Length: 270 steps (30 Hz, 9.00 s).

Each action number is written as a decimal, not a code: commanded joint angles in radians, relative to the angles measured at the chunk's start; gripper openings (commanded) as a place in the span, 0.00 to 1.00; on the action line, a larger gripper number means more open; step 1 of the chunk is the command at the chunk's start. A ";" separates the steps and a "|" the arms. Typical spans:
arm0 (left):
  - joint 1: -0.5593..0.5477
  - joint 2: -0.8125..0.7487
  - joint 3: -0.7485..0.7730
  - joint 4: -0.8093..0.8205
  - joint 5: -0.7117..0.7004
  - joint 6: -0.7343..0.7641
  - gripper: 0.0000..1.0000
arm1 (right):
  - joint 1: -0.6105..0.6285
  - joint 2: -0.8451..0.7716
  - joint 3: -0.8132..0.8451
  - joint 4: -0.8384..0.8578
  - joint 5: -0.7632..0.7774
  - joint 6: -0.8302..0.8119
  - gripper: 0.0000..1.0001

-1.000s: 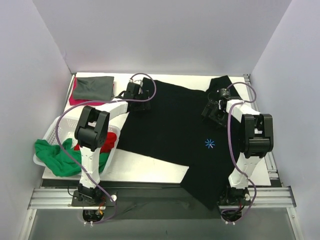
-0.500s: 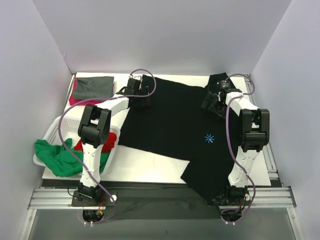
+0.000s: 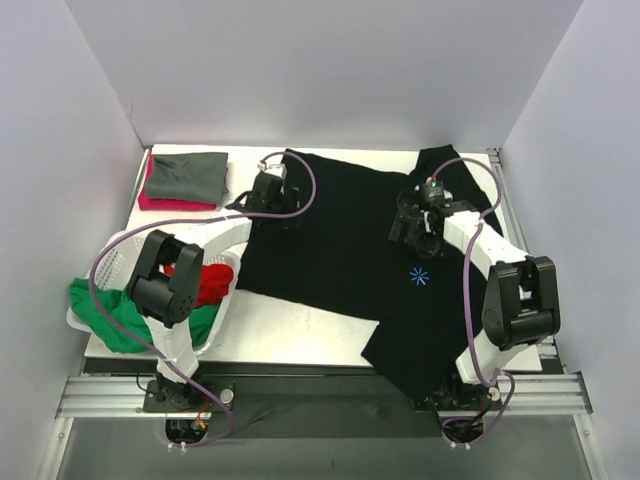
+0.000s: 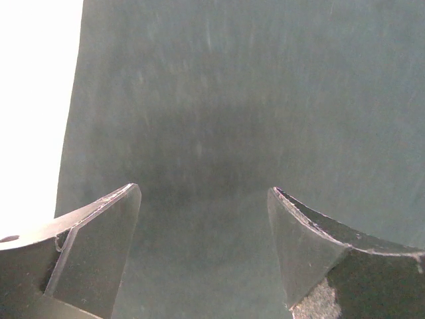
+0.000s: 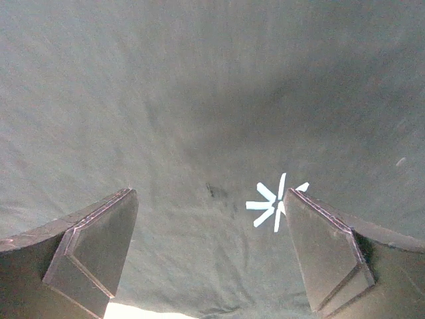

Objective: Fold and stack the t-shirts

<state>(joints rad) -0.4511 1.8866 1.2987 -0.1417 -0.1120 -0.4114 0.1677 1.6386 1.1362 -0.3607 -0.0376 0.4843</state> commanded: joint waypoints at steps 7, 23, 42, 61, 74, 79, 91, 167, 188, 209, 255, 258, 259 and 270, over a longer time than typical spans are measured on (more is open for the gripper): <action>-0.043 -0.090 -0.213 0.097 0.012 -0.032 0.88 | 0.035 -0.125 -0.239 0.045 0.056 0.074 0.98; -0.037 0.031 -0.148 0.114 0.034 -0.035 0.89 | -0.076 -0.003 -0.233 0.092 -0.044 0.040 0.98; 0.046 0.287 0.244 -0.032 0.072 0.032 0.89 | -0.166 0.334 0.143 0.034 -0.193 -0.001 0.93; 0.028 -0.089 -0.088 0.040 -0.297 0.037 0.89 | -0.186 0.164 0.016 0.026 -0.125 -0.018 0.92; 0.038 -0.099 -0.121 -0.153 -0.344 0.069 0.66 | -0.174 0.020 -0.113 0.043 -0.122 -0.029 0.92; 0.054 -0.095 -0.122 -0.206 -0.310 0.074 0.60 | -0.174 0.018 -0.124 0.045 -0.120 -0.029 0.93; 0.134 -0.072 -0.157 -0.197 -0.176 0.080 0.58 | -0.175 0.012 -0.150 0.054 -0.116 -0.029 0.92; 0.203 -0.199 -0.282 -0.079 0.041 0.128 0.00 | 0.317 -0.074 -0.316 -0.049 0.142 0.152 0.85; 0.207 -0.213 -0.289 -0.084 0.034 0.128 0.00 | 0.841 -0.312 -0.461 -0.307 0.275 0.560 0.69; 0.210 -0.247 -0.299 -0.107 0.021 0.129 0.00 | 0.903 -0.260 -0.507 -0.265 0.266 0.611 0.08; 0.229 -0.313 -0.296 -0.105 0.182 0.112 0.00 | 0.968 -0.617 -0.300 -0.725 0.616 0.728 0.00; 0.233 -0.264 -0.257 -0.110 0.198 0.114 0.00 | 0.873 -0.638 -0.267 -0.680 0.624 0.613 0.00; 0.235 -0.248 -0.224 -0.114 0.199 0.115 0.00 | 0.816 -0.640 -0.260 -0.661 0.617 0.581 0.00; 0.269 -0.109 -0.070 -0.150 0.251 0.128 0.00 | 0.385 -0.576 -0.208 -0.419 0.480 0.252 0.00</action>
<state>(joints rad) -0.2012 1.7588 1.1709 -0.2913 0.1062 -0.2943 0.6231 1.0344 0.8761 -0.8417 0.4751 0.8589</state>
